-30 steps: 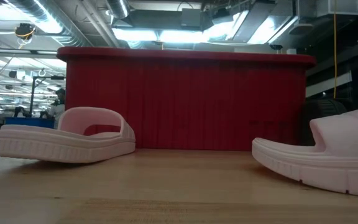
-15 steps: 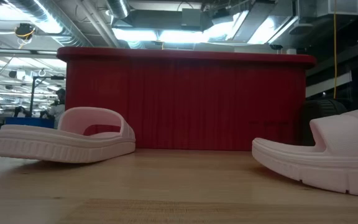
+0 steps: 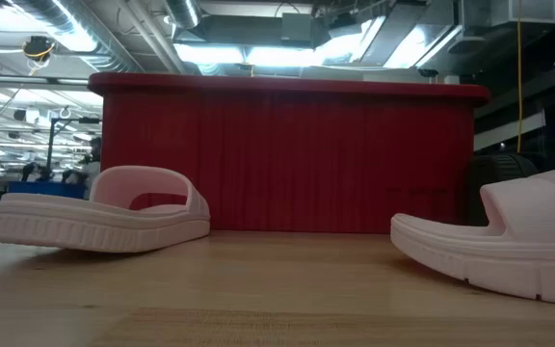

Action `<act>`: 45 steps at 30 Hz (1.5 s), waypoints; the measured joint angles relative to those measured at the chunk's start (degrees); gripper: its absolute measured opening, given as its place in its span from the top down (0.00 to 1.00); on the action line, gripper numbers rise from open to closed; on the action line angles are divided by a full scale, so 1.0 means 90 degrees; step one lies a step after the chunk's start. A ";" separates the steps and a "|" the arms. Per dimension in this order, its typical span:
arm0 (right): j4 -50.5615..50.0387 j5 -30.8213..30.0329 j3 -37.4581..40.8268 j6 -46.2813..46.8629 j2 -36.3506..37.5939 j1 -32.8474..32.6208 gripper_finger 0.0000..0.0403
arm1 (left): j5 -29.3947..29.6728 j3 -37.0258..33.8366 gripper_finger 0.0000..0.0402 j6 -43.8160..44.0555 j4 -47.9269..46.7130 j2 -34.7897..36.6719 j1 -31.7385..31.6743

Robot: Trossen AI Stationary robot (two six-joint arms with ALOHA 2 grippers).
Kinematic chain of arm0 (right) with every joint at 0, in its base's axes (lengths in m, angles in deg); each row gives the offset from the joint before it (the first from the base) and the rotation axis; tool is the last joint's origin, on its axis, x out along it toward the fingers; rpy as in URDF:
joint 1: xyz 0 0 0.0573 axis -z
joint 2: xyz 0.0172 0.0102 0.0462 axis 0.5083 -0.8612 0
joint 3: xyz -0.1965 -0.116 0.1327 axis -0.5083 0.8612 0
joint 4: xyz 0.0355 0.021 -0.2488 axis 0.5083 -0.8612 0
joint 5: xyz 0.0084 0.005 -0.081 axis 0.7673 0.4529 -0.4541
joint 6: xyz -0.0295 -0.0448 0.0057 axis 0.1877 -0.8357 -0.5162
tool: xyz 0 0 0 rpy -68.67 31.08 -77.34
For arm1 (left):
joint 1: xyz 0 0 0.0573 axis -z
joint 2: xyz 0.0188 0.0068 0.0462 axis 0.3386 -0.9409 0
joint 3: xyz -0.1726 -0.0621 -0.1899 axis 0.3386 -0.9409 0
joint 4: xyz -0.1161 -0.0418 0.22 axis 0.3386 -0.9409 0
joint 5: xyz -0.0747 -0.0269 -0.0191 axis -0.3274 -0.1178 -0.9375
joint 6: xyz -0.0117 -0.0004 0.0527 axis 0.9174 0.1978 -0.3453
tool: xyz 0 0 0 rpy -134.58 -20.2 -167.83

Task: Pick and place slides into bin
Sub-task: Put the black slipper into the red bin

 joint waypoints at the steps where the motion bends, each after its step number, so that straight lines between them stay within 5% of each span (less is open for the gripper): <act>1: 0.0045 -0.0008 0.0000 -0.0016 -0.0032 0.0000 0.99 | 0.0000 0.0000 1.00 -0.0001 0.0000 0.0000 0.0002; 12: 0.0232 -0.0470 0.0000 0.0181 -0.0874 -0.0022 0.98 | 0.0000 0.0002 0.99 -0.0060 -0.0082 0.0000 0.0000; 24: 0.0422 -0.0360 -0.0002 0.0191 -0.0898 -0.0022 0.95 | 0.0000 0.0002 0.99 -0.0058 -0.0102 0.0000 0.0000; 45: -0.0379 -0.0112 -0.0199 0.0509 -0.0897 0.0396 0.59 | 0.0000 0.0002 0.99 -0.0005 -0.0138 0.0000 0.0000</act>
